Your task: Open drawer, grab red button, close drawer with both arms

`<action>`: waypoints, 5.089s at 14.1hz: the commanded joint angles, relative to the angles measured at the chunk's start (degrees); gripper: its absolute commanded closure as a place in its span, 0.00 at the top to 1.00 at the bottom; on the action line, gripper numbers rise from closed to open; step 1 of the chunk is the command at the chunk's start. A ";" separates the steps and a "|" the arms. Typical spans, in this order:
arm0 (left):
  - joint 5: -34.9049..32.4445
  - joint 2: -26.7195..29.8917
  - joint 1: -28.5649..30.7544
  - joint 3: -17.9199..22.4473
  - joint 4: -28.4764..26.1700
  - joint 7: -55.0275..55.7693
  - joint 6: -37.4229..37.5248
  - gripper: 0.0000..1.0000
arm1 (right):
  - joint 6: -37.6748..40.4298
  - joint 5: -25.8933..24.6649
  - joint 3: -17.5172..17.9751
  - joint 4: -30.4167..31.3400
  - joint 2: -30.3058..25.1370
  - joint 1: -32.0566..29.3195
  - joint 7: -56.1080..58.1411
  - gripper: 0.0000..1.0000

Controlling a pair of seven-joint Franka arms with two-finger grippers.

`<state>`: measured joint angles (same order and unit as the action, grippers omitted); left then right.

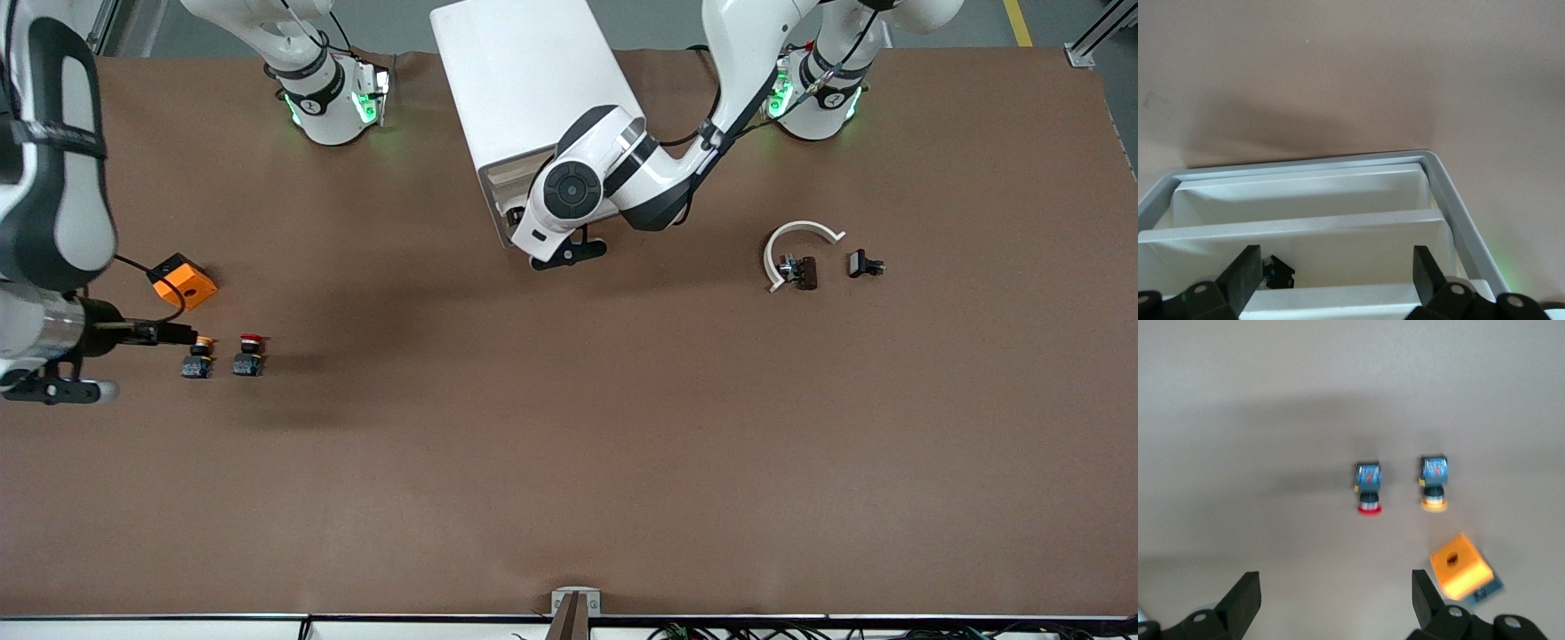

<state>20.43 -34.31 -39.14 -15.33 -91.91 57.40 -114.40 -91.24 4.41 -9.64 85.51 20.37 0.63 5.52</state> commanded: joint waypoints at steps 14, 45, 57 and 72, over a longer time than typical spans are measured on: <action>10.94 -0.85 0.12 -0.49 -2.23 2.01 0.05 1.00 | 21.56 -0.45 0.68 -20.04 -2.79 -0.63 -1.75 1.00; -24.39 22.60 26.12 4.08 5.96 -23.46 27.28 1.00 | 14.43 -4.23 4.54 2.73 -27.13 -2.65 1.59 1.00; -22.54 40.11 34.47 12.95 -8.46 -48.68 28.44 1.00 | 11.18 -1.60 4.02 6.77 -30.47 -4.05 0.72 1.00; -19.38 35.28 38.96 15.59 -0.47 -53.71 18.59 1.00 | 12.14 -2.21 4.37 7.21 -31.26 -3.70 1.07 1.00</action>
<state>0.34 2.26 -0.03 0.06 -94.54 3.67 -98.00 -78.83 1.75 -5.97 91.17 -9.22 -2.40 6.20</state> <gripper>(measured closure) 0.000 0.000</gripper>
